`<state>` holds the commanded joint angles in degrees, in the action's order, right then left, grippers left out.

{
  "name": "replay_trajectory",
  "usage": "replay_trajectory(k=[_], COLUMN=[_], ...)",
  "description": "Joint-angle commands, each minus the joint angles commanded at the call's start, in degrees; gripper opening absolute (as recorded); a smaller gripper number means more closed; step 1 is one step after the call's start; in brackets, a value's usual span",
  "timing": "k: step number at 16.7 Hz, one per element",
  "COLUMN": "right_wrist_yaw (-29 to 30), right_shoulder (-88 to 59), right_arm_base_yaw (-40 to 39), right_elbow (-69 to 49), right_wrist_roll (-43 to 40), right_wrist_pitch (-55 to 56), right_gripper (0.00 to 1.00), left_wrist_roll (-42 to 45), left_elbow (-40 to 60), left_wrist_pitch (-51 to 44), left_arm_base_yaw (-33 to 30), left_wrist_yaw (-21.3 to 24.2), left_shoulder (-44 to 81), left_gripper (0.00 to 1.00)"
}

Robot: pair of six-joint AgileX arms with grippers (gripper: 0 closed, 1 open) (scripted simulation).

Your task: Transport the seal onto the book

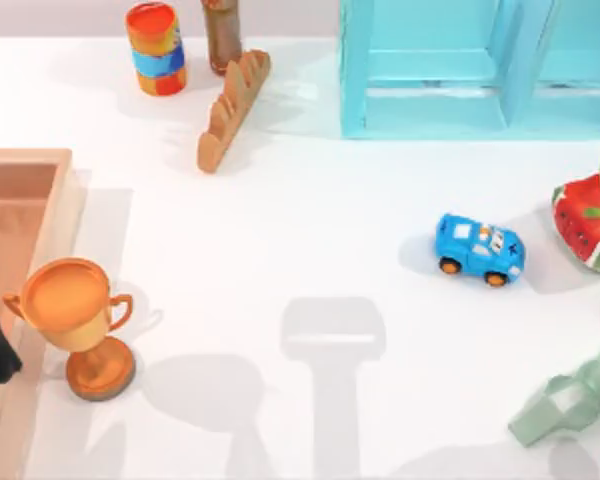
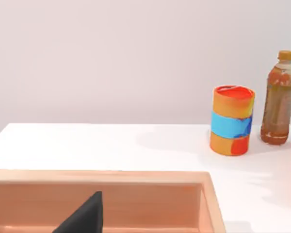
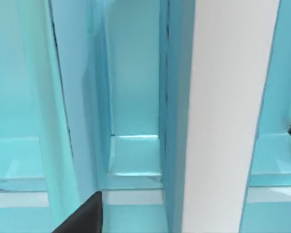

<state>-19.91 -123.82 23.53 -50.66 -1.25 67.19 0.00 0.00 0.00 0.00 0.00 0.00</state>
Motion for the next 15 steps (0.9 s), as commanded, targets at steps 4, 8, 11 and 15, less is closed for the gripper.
replay_trajectory(k=[4,8,11,15], right_wrist_yaw=[0.1,0.8,2.0,3.7], right_shoulder=[0.1,-2.1,-6.3,-12.4], right_arm_base_yaw=[-0.3,-0.8,-1.8,-3.5], right_elbow=[0.2,-3.9,-12.1,-23.2], right_wrist_roll=[0.0,0.0,0.2,0.3], right_wrist_pitch=[-0.1,-1.9,-5.5,-10.6], right_gripper=[1.0,1.0,1.0,1.0], left_wrist_roll=[0.0,0.0,0.0,0.0], left_elbow=[0.0,0.0,0.0,0.0], left_wrist_pitch=[0.0,0.0,0.0,0.0], left_arm_base_yaw=[0.0,0.0,0.0,0.0], left_wrist_yaw=[0.0,0.0,0.0,0.0], left_shoulder=[0.0,0.0,0.0,0.0], left_gripper=[1.0,1.0,1.0,1.0])
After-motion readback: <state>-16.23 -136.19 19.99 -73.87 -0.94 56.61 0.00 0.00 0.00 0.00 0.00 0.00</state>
